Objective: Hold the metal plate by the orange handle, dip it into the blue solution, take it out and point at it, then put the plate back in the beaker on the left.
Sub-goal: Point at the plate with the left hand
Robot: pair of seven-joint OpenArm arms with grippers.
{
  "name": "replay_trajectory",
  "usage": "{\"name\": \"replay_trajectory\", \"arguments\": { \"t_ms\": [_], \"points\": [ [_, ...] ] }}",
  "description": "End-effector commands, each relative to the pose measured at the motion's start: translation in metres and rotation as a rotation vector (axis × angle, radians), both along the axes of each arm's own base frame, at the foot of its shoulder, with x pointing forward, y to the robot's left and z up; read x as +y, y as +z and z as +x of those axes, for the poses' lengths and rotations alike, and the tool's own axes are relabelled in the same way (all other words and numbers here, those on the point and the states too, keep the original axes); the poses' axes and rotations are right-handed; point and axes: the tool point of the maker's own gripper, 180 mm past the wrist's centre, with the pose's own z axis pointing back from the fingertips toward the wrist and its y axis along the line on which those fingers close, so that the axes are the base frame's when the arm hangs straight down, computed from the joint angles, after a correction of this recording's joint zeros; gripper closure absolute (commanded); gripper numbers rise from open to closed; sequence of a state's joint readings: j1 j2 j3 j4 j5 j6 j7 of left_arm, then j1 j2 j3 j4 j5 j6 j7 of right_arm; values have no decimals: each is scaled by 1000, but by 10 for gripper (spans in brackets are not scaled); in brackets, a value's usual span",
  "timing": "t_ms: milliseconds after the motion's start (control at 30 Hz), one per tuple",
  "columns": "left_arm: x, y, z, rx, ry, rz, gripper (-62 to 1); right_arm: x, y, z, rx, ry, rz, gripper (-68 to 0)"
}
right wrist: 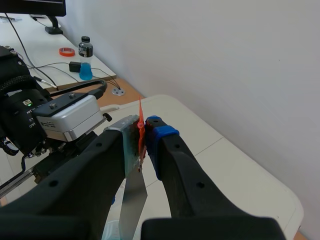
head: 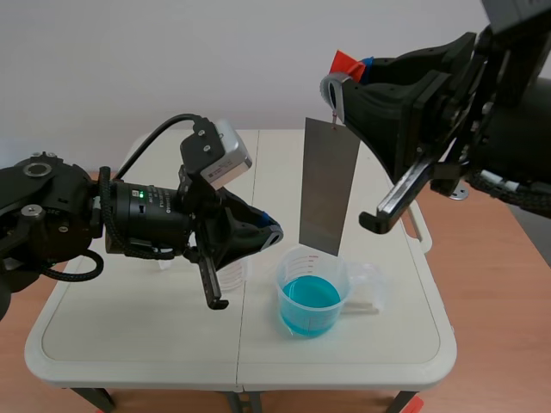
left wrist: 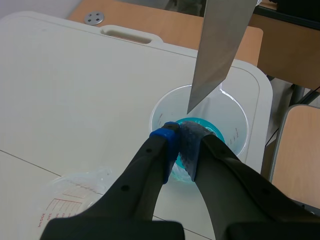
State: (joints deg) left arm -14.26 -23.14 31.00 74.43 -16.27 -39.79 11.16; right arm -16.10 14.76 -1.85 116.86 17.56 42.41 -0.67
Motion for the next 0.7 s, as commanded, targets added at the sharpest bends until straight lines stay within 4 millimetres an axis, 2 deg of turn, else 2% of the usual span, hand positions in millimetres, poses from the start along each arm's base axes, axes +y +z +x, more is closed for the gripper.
{"name": "replay_trajectory", "arguments": {
  "t_ms": [0, 100, 267, 500, 667],
  "points": [
    [-4, 9, 2, -14, -5, -26, -15, 1, 14, -2, -40, 13, 25, -15],
    [-2, 6, 0, -7, 0, -27, -15, 1, 14, -2, -40, 13, 25, -15],
    [22, 8, -3, 5, 50, -62, -15, 1, 14, -2, -40, 13, 24, -15],
    [86, 23, -3, -74, 209, -32, -15, 1, 13, -2, -40, 12, 20, -15],
    [135, 35, -12, -136, 330, 27, -15, 0, 12, -1, -35, 10, 17, -15]
  ]
}}
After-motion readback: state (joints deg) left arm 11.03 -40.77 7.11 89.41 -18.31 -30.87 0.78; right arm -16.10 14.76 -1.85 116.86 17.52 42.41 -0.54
